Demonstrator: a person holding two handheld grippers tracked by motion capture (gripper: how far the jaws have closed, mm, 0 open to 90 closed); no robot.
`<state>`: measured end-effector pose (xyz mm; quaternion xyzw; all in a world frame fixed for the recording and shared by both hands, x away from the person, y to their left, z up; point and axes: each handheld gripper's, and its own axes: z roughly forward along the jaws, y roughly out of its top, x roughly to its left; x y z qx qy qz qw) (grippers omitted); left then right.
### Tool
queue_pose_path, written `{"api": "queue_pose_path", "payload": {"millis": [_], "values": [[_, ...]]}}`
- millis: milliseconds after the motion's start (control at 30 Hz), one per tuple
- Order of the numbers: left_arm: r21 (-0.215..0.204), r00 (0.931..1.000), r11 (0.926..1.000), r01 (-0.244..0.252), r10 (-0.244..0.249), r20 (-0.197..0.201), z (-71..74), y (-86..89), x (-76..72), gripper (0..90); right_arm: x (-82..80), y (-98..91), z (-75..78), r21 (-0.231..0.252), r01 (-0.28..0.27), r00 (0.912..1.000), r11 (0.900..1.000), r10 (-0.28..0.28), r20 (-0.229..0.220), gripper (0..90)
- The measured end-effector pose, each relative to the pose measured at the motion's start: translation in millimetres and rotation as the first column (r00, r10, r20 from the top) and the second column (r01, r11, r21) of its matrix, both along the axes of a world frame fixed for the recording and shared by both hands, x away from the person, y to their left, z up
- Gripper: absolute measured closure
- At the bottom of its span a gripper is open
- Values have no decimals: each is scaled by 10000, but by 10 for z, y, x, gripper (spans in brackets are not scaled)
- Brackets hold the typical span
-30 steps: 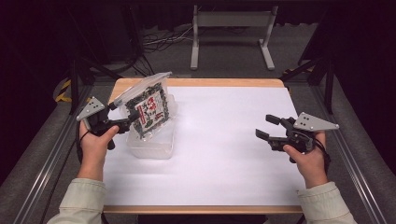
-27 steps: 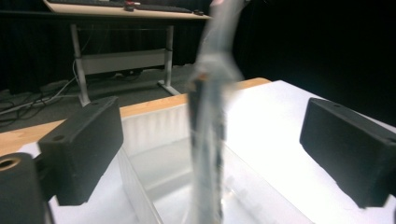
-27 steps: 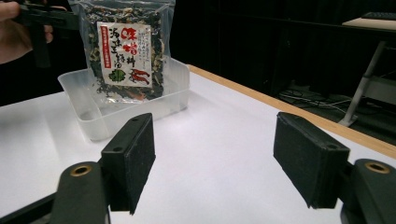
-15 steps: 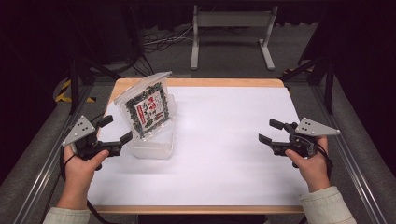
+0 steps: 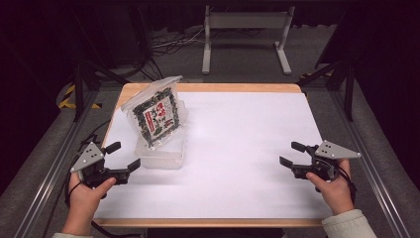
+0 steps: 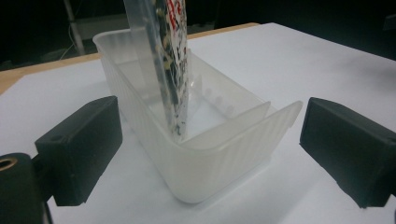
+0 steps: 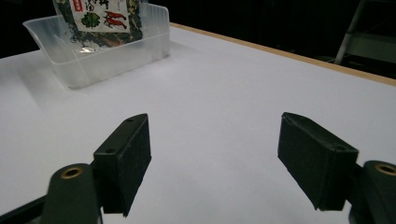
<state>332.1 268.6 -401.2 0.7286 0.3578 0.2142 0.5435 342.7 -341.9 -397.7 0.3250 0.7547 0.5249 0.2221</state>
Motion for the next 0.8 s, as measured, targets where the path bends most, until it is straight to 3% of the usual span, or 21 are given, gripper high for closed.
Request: {"api": "queue_pose_path", "payload": {"millis": [200,400,533,800], "values": [[64,9997,10000,64,-62,-242,-166,-9,-21,65,-27,-14,-117,-110,142,9999,9998,-142,37,243],[385,9984,9992,110,-88,-563,-326,-57,-6,73,-15,-73,-234,353,455,9989,9983,-450,-163,240],[662,9973,9978,-10,59,-737,-369,-41,11,74,-20,-85,-256,319,565,9983,9979,-561,-142,240],[456,9974,9990,8,25,-725,-365,-45,14,75,-19,-72,-263,225,608,9981,9979,-606,-121,234]]}}
